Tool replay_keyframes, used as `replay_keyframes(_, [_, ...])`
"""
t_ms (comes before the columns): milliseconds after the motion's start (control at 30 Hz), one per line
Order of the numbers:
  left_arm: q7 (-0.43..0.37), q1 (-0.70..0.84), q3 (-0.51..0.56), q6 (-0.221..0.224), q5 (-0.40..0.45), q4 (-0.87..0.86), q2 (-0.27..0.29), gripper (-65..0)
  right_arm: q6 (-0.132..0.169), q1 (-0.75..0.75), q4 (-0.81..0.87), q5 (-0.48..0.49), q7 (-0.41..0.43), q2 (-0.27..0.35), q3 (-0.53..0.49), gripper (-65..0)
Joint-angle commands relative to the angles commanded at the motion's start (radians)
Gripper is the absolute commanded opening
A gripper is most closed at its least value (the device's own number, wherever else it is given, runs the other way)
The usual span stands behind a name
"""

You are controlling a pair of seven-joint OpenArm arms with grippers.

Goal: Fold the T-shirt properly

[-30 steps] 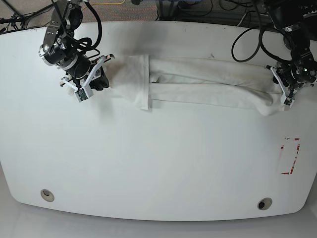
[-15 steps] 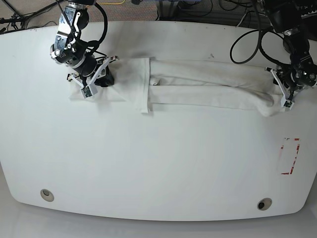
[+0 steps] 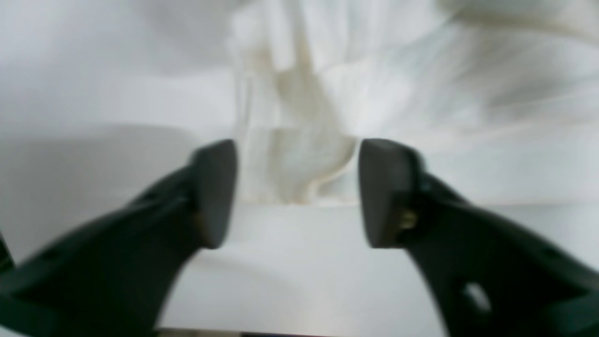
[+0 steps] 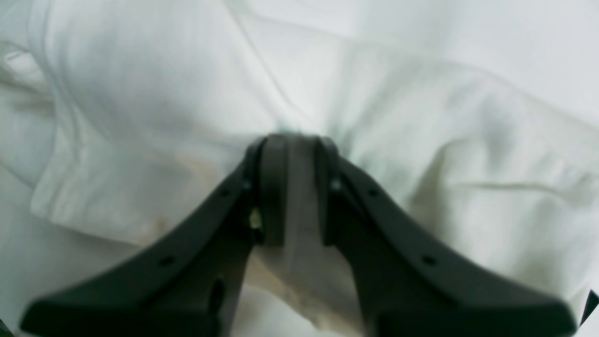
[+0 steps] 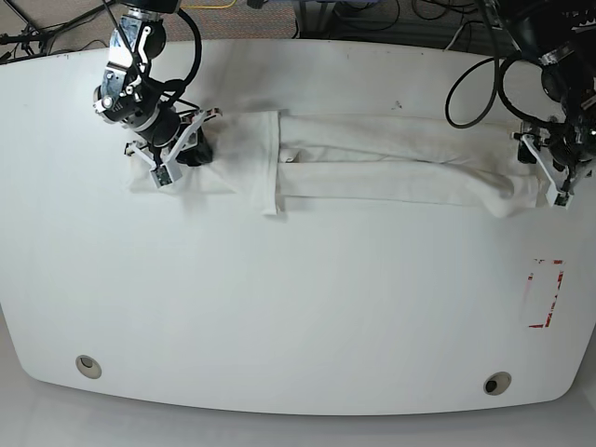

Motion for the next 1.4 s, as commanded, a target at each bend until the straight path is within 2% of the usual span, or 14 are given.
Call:
replay_keyframes(167, [0.031, -0.005, -0.032, 0.0, -0.147, 0.008, -0.051, -18.5, 0.0, 0.0, 0.0, 0.0, 0.0, -0.003, -0.002, -54.1])
replay_keyframes(233, [0.031, -0.006, -0.051, 0.0, -0.181, 0.006, -0.064, -18.5, 0.0, 0.0, 0.0, 0.0, 0.0, -0.005, -0.002, -54.1])
replay_keyframes(367, [0.029, -0.041, -0.057, 0.0, -0.172, -0.017, -0.066, -18.5, 0.0, 0.0, 0.0, 0.0, 0.0, -0.003, -0.002, -54.1])
replay_keyframes(567, [0.025, -0.124, -0.063, 0.0, -0.127, -0.198, -0.071, -18.5, 0.0, 0.002, 0.0, 0.0, 0.0, -0.005, -0.002, -54.1])
replay_keyframes(767, [-0.011, -0.155, -0.06, 0.0, -0.13, -0.348, -0.106, -18.2, 0.0, 0.002, -0.003, 0.0, 0.0, -0.005, -0.002, -54.1])
replay_keyframes(867, [-0.018, -0.155, -0.054, 0.0, -0.161, -0.405, -0.118, -18.1, 0.0, 0.002, -0.003, 0.0, 0.0, -0.006, -0.002, -54.1])
replay_keyframes(1033, [-0.023, -0.155, 0.006, 0.0, -0.206, -0.44, -0.121, -18.3, 0.0, 0.002, -0.003, 0.002, 0.0, -0.008, -0.002, -54.1])
replay_keyframes(1167, [-0.028, -0.152, 0.015, 0.0, -0.199, -0.443, -0.121, -18.3, 0.0, 0.0, -0.003, 0.002, 0.0, -0.008, -0.002, -54.1])
replay_keyframes(1400, [-0.097, -0.12, 0.02, 0.0, -0.193, -0.479, -0.121, -18.3, 0.0, -0.003, -0.003, 0.002, 0.0, -0.006, -0.002, -54.1])
